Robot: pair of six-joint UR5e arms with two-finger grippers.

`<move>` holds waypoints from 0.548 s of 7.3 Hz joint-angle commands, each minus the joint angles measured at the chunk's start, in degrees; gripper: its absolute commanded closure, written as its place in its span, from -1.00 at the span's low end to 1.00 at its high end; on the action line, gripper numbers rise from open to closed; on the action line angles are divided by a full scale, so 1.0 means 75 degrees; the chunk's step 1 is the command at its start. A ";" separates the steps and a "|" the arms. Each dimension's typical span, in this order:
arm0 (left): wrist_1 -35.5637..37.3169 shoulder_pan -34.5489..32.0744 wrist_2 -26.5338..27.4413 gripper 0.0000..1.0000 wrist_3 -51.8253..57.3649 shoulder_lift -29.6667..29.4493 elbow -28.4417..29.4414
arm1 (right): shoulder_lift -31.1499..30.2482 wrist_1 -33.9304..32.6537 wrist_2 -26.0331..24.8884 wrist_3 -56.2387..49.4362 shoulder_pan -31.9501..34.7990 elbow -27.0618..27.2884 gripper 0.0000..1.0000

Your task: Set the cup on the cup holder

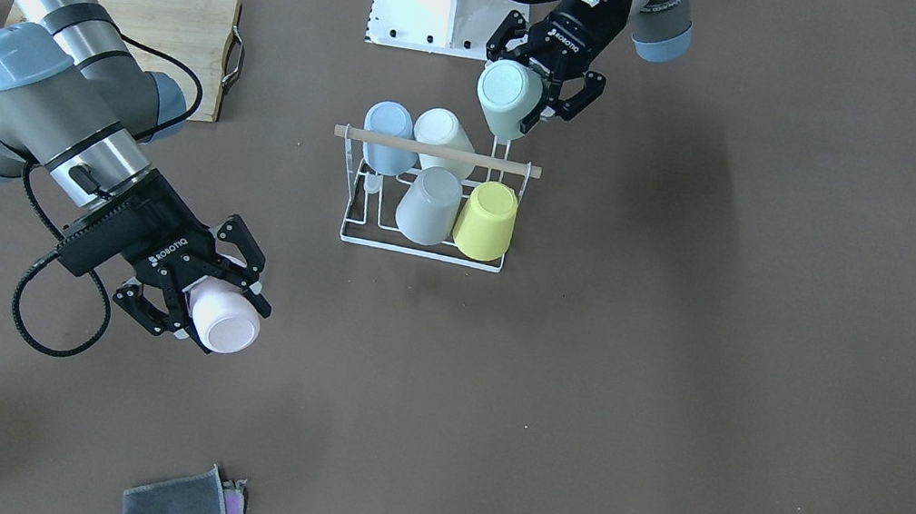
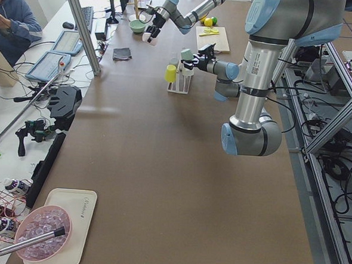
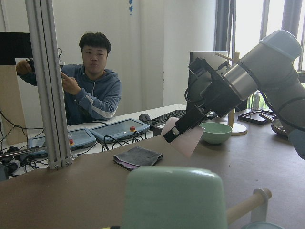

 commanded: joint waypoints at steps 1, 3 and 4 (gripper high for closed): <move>-0.0005 -0.0043 0.0069 0.60 -0.0394 -0.0030 0.0162 | 0.0020 0.1834 -0.0062 0.0076 -0.0041 -0.0448 1.00; -0.0005 -0.0113 0.0069 0.60 -0.0456 -0.0112 0.0443 | 0.0067 0.3851 -0.0062 0.0100 -0.0088 -0.1046 1.00; -0.0005 -0.0125 0.0069 0.60 -0.0619 -0.0147 0.0479 | 0.0090 0.4312 0.0008 0.0297 -0.0100 -0.1118 1.00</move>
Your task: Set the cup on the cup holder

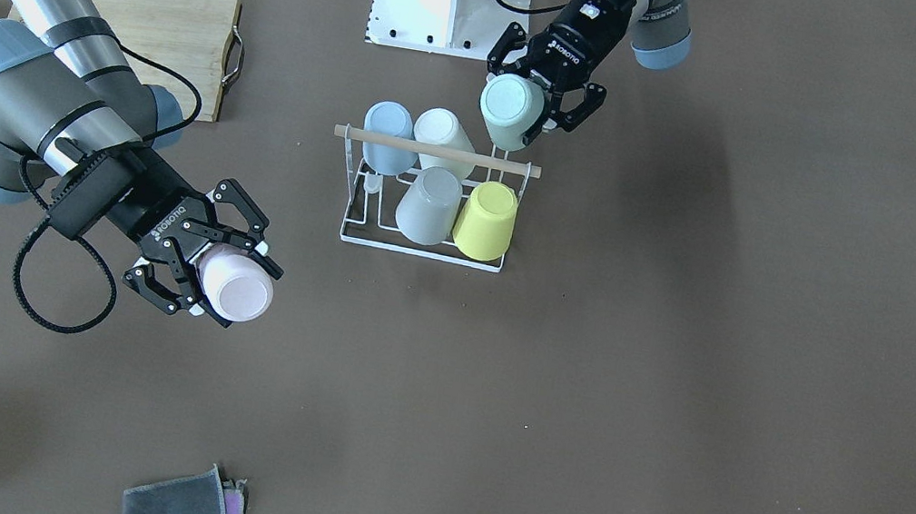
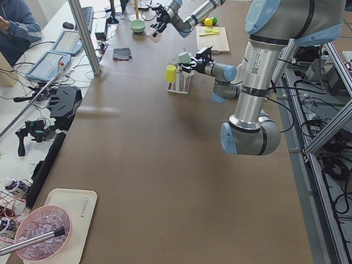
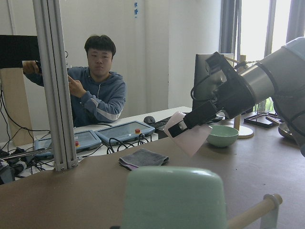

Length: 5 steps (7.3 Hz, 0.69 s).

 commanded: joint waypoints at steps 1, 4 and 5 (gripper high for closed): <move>0.0000 -0.0028 0.0001 0.60 -0.0181 -0.0104 0.0173 | 0.0082 0.0731 0.0057 0.0195 -0.0096 -0.0161 1.00; 0.0023 -0.0028 -0.0011 0.60 -0.0380 -0.0175 0.0338 | 0.0632 -0.0051 0.0138 0.0485 -0.0307 -0.0068 1.00; 0.0023 -0.0017 -0.0011 0.58 -0.0392 -0.0175 0.0361 | 0.0796 -0.0182 0.0347 0.0558 -0.0377 -0.0067 1.00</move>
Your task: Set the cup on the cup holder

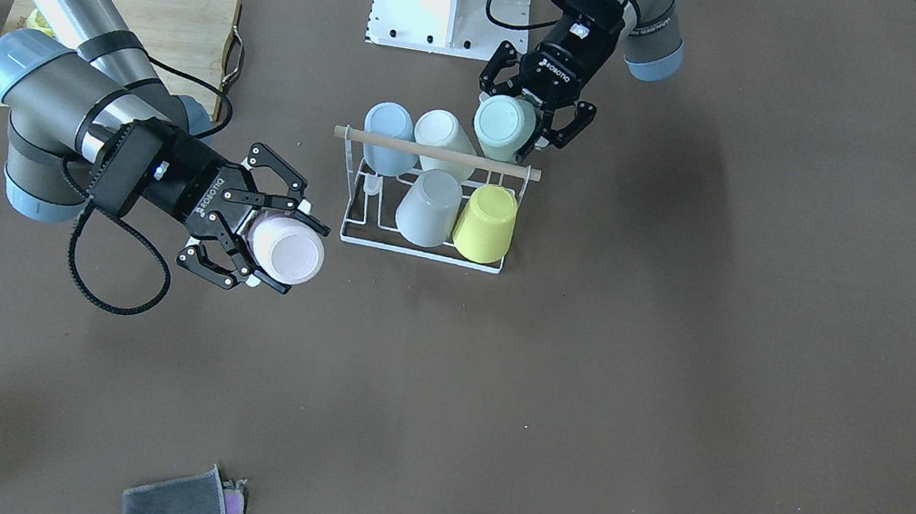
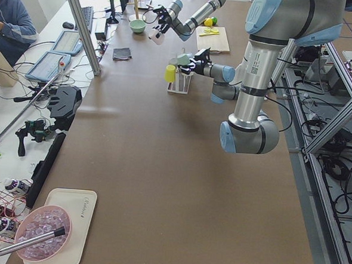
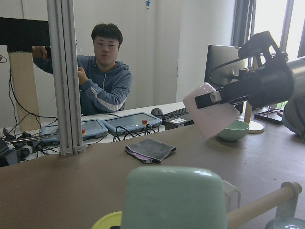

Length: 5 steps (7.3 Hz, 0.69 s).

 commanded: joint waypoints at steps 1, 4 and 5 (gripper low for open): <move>0.0002 0.0007 -0.0015 0.39 -0.0032 -0.0007 0.0031 | 0.0201 -0.0210 0.0194 0.0153 -0.0219 0.0056 1.00; 0.0002 0.0030 0.0008 -0.96 -0.0032 0.0005 0.0055 | 0.0108 0.0139 0.0638 0.0282 -0.0373 0.0267 1.00; 0.0002 0.0030 0.0008 -0.96 -0.0032 0.0005 0.0043 | 0.0096 0.0478 0.0674 0.0282 -0.0419 0.0267 1.00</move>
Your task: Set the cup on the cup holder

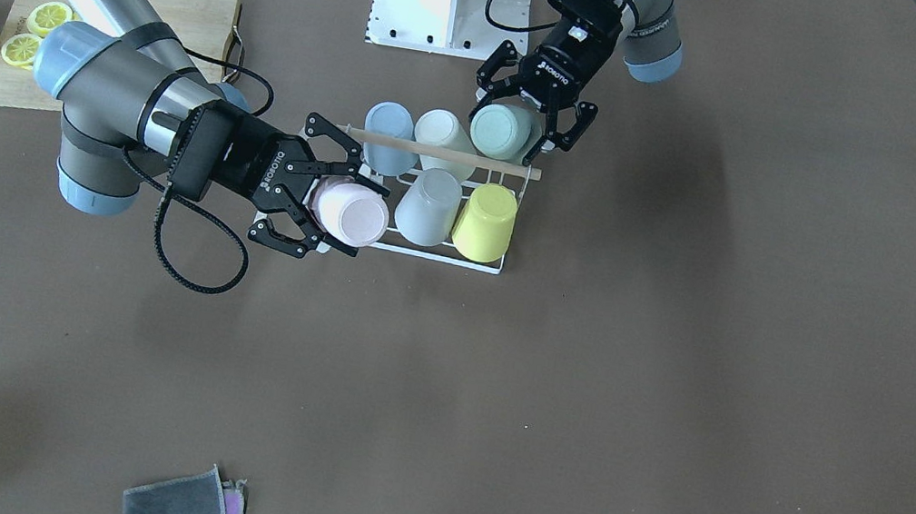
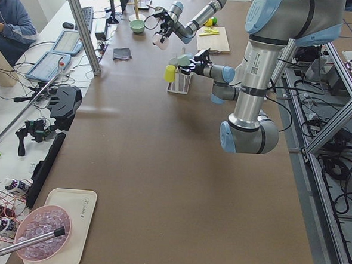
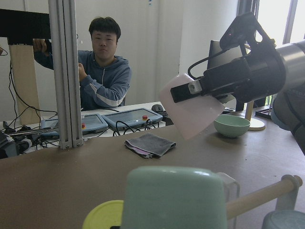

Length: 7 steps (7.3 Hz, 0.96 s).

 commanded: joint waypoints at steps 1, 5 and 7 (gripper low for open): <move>-0.0011 0.0005 0.0005 -0.96 0.0000 0.0002 -0.0013 | -0.0035 0.0570 0.0106 -0.0005 -0.0049 0.0021 1.00; 0.0081 -0.0239 -0.0053 -0.96 0.0023 0.0409 -0.1203 | -0.0071 0.0667 0.0106 -0.0099 -0.0154 -0.0108 1.00; 0.0791 -0.1067 -0.0997 -0.96 -0.0023 0.0552 -0.1384 | -0.0071 0.0608 0.0024 -0.0157 -0.0271 -0.0189 1.00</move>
